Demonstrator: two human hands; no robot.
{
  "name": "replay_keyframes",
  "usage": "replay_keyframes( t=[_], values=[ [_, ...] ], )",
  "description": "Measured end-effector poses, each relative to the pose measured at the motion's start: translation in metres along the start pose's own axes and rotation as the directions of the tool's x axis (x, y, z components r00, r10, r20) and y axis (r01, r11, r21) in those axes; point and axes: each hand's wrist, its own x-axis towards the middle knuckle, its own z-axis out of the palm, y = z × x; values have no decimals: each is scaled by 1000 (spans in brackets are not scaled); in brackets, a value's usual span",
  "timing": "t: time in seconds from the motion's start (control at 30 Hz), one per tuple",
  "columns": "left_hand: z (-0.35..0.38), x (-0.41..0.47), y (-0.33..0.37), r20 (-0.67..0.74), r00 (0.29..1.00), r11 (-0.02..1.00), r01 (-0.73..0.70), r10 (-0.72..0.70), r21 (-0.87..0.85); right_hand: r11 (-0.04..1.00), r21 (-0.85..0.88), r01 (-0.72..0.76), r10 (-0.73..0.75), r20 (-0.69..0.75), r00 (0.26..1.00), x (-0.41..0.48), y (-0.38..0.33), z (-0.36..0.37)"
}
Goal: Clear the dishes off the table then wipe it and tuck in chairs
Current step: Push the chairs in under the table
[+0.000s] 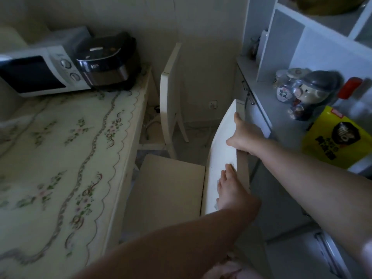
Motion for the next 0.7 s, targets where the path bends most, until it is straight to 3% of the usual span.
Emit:
replay_keyframes(
  t=[0.13,0.3,0.53,0.63,0.7],
  values=[
    [-23,0,-13,-75,997,999,15,-18,-34,993,-44,106,-106,-2,994,4,-39,14],
    [-55,24,-9,-65,998,999,25,-27,-29,987,-108,116,-115,15,993,23,-69,13],
    [-45,13,-18,-39,999,998,25,-23,54,978,-115,175,-161,120,980,17,-34,10],
    [-50,13,-17,-26,1000,995,17,-15,94,879,-361,311,-306,71,949,18,-35,-1],
    [-53,13,-14,-26,999,993,22,-19,112,713,-528,461,-458,147,877,15,-41,-8]
  ],
)
